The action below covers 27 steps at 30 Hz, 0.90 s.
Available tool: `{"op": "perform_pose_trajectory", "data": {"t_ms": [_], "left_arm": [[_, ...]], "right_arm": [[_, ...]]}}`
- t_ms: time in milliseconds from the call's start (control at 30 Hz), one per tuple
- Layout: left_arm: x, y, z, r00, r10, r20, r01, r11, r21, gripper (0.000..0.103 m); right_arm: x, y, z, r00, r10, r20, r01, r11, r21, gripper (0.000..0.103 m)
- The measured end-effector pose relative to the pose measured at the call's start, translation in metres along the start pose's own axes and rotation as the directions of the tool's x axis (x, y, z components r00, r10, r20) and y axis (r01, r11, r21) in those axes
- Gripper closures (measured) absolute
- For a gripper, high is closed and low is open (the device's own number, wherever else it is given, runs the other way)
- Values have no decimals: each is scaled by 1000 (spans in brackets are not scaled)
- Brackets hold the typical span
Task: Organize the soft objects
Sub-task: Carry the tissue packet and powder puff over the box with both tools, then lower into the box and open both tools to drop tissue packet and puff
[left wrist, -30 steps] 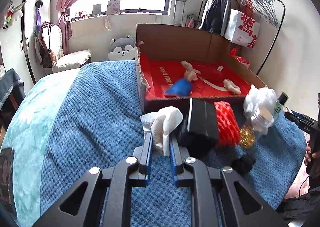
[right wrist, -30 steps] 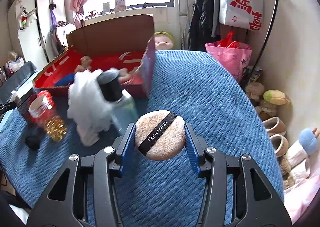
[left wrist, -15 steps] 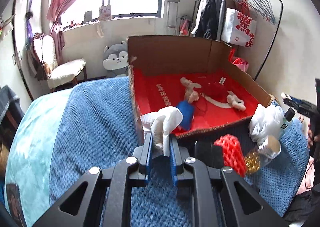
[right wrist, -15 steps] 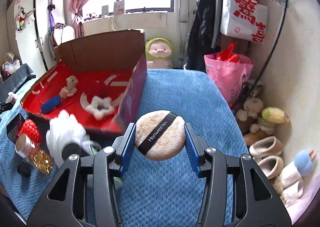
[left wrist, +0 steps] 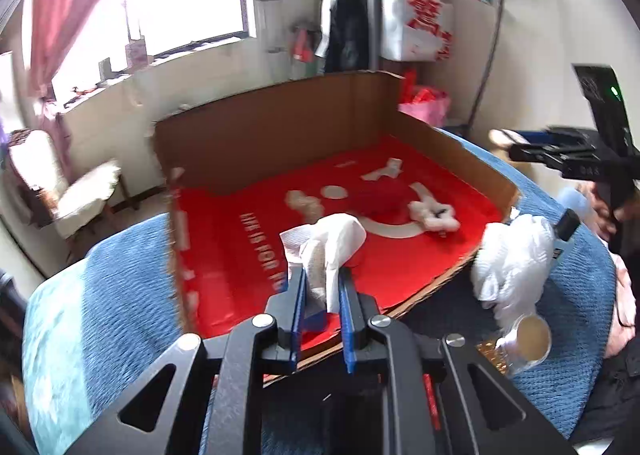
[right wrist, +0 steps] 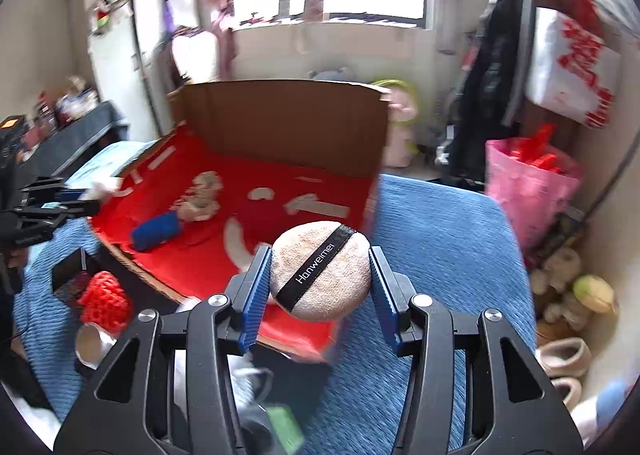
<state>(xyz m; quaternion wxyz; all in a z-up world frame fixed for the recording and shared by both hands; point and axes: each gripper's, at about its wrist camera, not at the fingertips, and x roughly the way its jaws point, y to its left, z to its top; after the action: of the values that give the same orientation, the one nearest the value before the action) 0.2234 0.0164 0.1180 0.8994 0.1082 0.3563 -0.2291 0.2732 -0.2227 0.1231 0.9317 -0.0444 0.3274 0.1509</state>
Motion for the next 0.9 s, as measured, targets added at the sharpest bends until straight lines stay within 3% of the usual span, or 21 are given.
{"op": "perform_pose_trajectory", "data": {"t_ms": [200, 300, 433, 600, 767, 900], "left_arm": [[30, -14, 18, 994, -74, -82, 79, 995, 68, 86], [44, -17, 24, 987, -102, -122, 113, 990, 84, 86], [58, -22, 31, 979, -117, -167, 138, 983, 118, 86], [75, -26, 36, 963, -136, -231, 174, 972, 157, 86], [91, -33, 35, 951, -122, -285, 188, 958, 216, 86], [100, -39, 32, 940, -122, -319, 212, 942, 262, 86]], "right_arm": [[25, 25, 26, 990, 111, -87, -121, 986, -111, 57], [42, 35, 38, 974, 168, -154, -191, 971, -147, 57], [66, 48, 46, 942, 214, -257, -267, 945, -192, 57], [99, 66, 45, 896, 213, -389, -329, 908, -258, 57], [122, 76, 40, 850, 221, -478, -393, 871, -296, 57], [135, 86, 36, 827, 216, -520, -423, 847, -322, 57]]}}
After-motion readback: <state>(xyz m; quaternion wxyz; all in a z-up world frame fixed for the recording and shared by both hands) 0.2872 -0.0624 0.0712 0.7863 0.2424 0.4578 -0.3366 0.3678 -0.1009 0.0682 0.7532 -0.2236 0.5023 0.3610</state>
